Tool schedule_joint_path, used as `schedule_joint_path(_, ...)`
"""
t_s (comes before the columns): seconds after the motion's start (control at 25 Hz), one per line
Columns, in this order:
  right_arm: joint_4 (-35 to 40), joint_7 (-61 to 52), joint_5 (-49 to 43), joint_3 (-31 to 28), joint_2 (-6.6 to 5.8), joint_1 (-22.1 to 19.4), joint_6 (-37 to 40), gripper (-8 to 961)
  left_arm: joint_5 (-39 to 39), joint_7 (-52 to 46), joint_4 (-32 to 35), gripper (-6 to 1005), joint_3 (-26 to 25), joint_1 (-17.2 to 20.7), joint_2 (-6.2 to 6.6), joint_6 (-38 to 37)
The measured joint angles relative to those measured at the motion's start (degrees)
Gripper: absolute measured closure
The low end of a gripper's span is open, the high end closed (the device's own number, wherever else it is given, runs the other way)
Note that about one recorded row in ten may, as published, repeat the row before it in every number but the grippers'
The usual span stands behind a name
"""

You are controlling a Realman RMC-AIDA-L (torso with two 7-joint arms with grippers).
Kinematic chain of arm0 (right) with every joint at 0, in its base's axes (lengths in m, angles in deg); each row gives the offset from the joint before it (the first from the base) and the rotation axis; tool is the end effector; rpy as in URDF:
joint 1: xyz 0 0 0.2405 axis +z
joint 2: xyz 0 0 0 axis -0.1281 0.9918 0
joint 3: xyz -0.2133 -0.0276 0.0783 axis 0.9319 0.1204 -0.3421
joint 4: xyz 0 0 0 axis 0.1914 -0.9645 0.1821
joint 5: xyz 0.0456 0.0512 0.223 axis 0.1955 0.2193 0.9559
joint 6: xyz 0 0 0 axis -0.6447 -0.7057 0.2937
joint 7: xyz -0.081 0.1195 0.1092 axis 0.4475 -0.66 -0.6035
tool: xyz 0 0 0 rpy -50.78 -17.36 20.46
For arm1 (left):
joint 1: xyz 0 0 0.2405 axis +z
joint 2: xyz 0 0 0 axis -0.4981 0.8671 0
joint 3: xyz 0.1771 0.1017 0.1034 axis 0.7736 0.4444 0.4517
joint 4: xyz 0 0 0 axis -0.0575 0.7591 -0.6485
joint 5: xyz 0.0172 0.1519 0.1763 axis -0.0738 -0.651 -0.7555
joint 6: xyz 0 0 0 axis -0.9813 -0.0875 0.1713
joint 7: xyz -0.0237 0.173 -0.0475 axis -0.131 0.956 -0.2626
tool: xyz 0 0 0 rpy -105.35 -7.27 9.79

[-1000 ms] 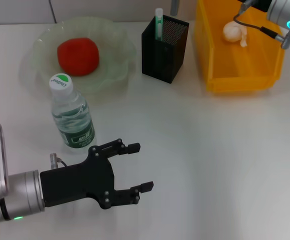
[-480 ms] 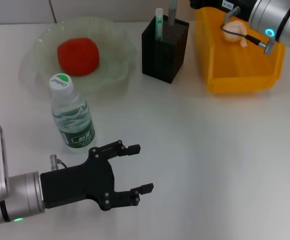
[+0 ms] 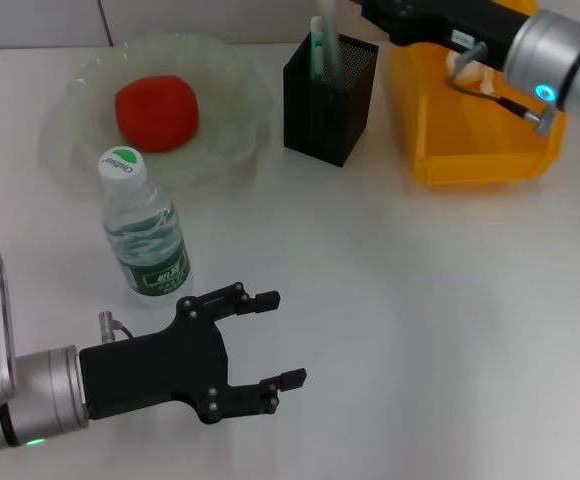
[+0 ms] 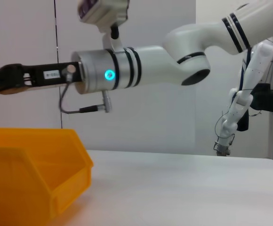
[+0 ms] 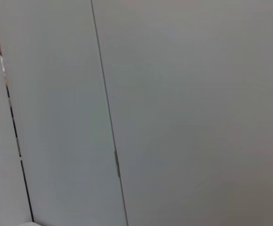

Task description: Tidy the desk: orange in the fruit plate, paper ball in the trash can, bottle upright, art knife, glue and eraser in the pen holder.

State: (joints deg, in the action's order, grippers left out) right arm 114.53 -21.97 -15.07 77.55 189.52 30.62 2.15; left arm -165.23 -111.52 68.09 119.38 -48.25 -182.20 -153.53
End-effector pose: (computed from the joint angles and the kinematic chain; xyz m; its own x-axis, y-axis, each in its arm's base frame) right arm 0.1658 0.4592 -0.0300 0.6842 -0.1487 -0.7140 -0.5869 -0.6934 -0.4180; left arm -0.2535 0.2516 -0.0954 0.8072 0.0182 0.5900 0.1684 -0.9651 -0.2006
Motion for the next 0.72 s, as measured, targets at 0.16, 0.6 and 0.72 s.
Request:
schedule_joint_path(0.16,4.88,-0.21,0.14,-0.02,0.01,-6.58,7.9,600,-0.01,-0.06,0.0,186,0.01,-0.13,0.0,-0.01)
schedule_joint_path(0.6,5.75,11.81,-12.85,-11.63,-0.16,-29.13,48.48,220,-0.21,-0.52,0.31,186,-0.52,0.1,0.38,-1.65)
schedule_joint_path(0.72,-1.55,19.7,-18.23,-15.84,-0.2,-30.53,51.33,185,-0.21,-0.52,0.31,186,-0.52,0.1,0.38,-1.65)
